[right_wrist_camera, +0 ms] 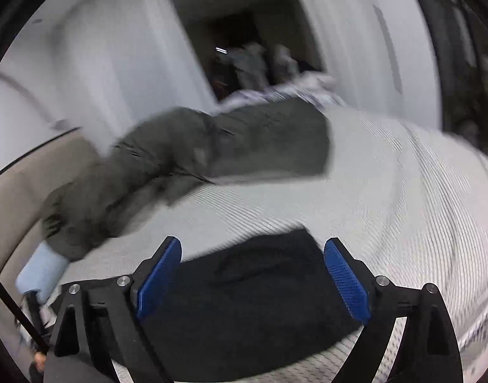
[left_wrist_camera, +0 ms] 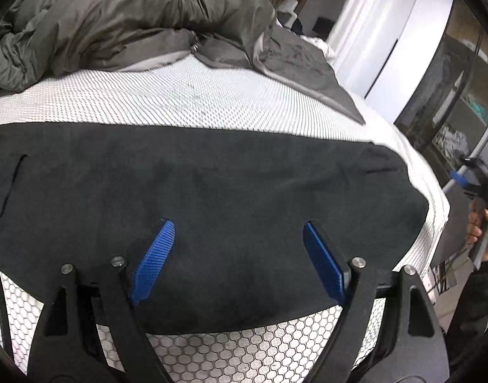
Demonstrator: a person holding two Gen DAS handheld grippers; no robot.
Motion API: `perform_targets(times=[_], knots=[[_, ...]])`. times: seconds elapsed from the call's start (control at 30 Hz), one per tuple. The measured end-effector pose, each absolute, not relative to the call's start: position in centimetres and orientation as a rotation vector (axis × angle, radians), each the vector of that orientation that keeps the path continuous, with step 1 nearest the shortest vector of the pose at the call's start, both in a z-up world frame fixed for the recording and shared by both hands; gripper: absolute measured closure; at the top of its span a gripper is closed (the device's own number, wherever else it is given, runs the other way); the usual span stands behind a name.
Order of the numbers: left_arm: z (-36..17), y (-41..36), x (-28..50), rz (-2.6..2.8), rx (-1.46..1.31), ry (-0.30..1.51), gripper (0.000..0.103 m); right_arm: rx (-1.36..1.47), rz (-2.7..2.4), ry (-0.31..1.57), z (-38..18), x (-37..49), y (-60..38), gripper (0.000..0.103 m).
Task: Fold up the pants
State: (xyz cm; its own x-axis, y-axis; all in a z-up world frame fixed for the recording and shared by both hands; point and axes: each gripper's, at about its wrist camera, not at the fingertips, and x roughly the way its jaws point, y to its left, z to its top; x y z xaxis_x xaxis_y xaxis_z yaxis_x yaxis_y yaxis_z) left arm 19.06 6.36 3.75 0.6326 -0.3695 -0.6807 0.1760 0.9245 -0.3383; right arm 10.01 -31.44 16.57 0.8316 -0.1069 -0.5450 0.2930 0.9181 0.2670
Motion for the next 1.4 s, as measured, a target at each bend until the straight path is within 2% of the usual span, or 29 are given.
perform_targets(times=[0.17, 0.33, 0.37, 0.4, 0.43, 0.47, 0.5, 0.63, 0.67, 0.8, 1.07, 1.13, 1.17, 1.2, 1.4], knots=[[2.8, 4.2, 19.1, -0.333, -0.17, 0.848, 0.022, 0.51, -0.289, 0.687, 10.7, 11.2, -36.1, 0.014], [2.1, 2.1, 19.6, -0.368, -0.154, 0.869, 0.022, 0.56, -0.286, 0.795, 7.9, 11.5, -38.4, 0.017], [1.9, 1.6, 19.7, -0.372, -0.137, 0.875, 0.022, 0.56, -0.269, 0.814, 7.4, 11.7, -38.5, 0.028], [1.6, 1.1, 19.8, -0.369, -0.116, 0.882, 0.022, 0.542, -0.279, 0.837, 6.9, 11.7, -38.5, 0.044], [1.2, 0.6, 19.9, -0.36, -0.093, 0.896, 0.022, 0.512, -0.298, 0.849, 6.2, 12.0, -38.8, 0.052], [0.7, 0.4, 20.0, -0.349, -0.076, 0.91, 0.022, 0.494, -0.295, 0.837, 6.2, 11.6, -38.8, 0.071], [0.1, 0.1, 20.2, -0.334, -0.063, 0.928, 0.022, 0.488, -0.287, 0.82, 6.4, 11.2, -38.9, 0.077], [-0.1, -0.2, 20.1, -0.329, -0.073, 0.928, 0.022, 0.55, -0.272, 0.763, 6.6, 9.9, -40.6, 0.075], [0.1, -0.2, 20.1, -0.339, -0.087, 0.922, 0.022, 0.606, -0.252, 0.758, 6.2, 9.7, -41.0, 0.071], [1.0, -0.6, 19.9, -0.367, -0.122, 0.895, 0.022, 0.718, -0.12, 0.712, 6.4, 8.8, -41.1, 0.042], [1.0, -1.5, 19.8, -0.369, -0.101, 0.899, 0.022, 0.803, -0.09, 0.796, 2.8, 11.7, -41.1, 0.042], [1.2, -1.0, 19.6, -0.364, -0.107, 0.891, 0.022, 0.777, -0.118, 0.73, 3.9, 12.7, -40.3, 0.059], [1.4, -0.8, 19.5, -0.361, -0.112, 0.885, 0.022, 0.742, -0.123, 0.701, 4.8, 13.0, -39.6, 0.074], [1.6, -0.4, 19.3, -0.356, -0.119, 0.879, 0.022, 0.683, -0.115, 0.661, 6.3, 13.2, -38.4, 0.083], [3.2, 3.8, 18.5, -0.318, -0.214, 0.828, 0.022, 0.499, 0.059, 0.53, 13.0, 13.3, -30.1, 0.09]])
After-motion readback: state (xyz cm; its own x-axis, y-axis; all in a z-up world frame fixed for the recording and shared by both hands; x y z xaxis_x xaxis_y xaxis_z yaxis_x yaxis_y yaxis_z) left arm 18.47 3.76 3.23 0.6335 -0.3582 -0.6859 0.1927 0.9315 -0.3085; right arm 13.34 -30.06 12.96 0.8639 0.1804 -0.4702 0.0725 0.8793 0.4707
